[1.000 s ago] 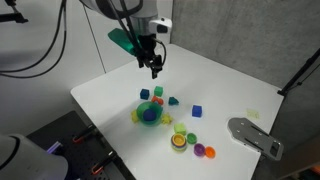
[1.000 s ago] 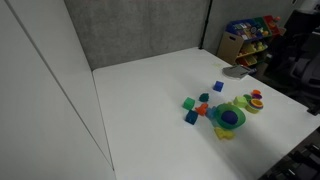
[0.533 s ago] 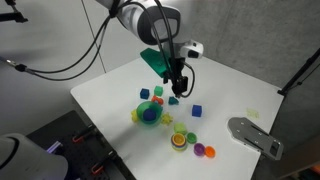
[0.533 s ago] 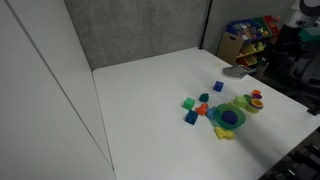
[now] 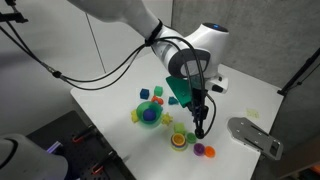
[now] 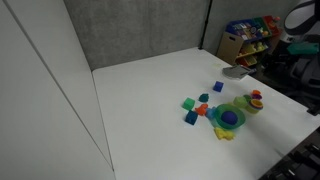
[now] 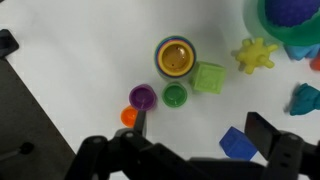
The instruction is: Put the purple bowl in the yellow bowl
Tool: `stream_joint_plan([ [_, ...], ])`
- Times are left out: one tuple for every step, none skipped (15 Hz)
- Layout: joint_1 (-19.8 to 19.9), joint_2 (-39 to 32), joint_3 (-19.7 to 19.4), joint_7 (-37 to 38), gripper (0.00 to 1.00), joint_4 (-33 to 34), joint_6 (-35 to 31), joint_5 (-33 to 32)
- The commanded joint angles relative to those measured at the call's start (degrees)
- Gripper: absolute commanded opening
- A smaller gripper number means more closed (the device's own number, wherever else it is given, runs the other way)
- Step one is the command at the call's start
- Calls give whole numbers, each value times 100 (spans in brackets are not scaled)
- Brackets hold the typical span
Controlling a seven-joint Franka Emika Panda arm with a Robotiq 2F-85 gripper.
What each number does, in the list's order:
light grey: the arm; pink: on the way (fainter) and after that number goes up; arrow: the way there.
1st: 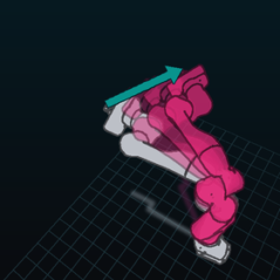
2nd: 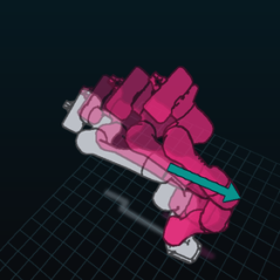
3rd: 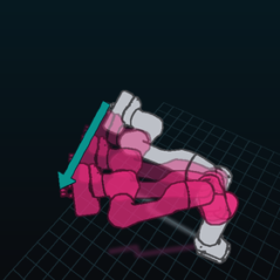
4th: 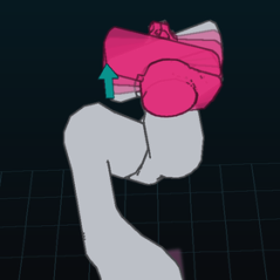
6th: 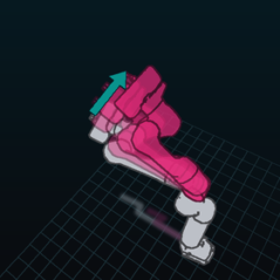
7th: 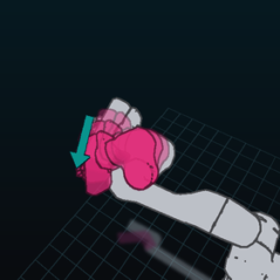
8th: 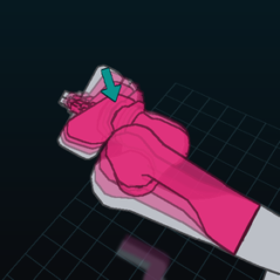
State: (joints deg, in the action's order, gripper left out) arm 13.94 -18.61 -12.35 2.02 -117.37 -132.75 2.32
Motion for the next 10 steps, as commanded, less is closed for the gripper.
stream_joint_plan([
  [4,-27,2,0,100,12,16,-3],
  [-1,-29,5,0,100,11,15,-3],
  [-12,-21,7,0,100,11,16,-4],
  [-8,-185,-28,130,100,144,4,2],
  [44,-294,-60,153,100,217,-14,38],
  [83,-395,-101,186,100,252,-52,32],
  [123,-487,-132,217,100,281,-95,64],
  [165,-594,-171,250,100,313,-174,70],
  [229,-717,-202,256,100,346,-280,98],
  [285,-838,-233,278,100,390,-364,110],
])
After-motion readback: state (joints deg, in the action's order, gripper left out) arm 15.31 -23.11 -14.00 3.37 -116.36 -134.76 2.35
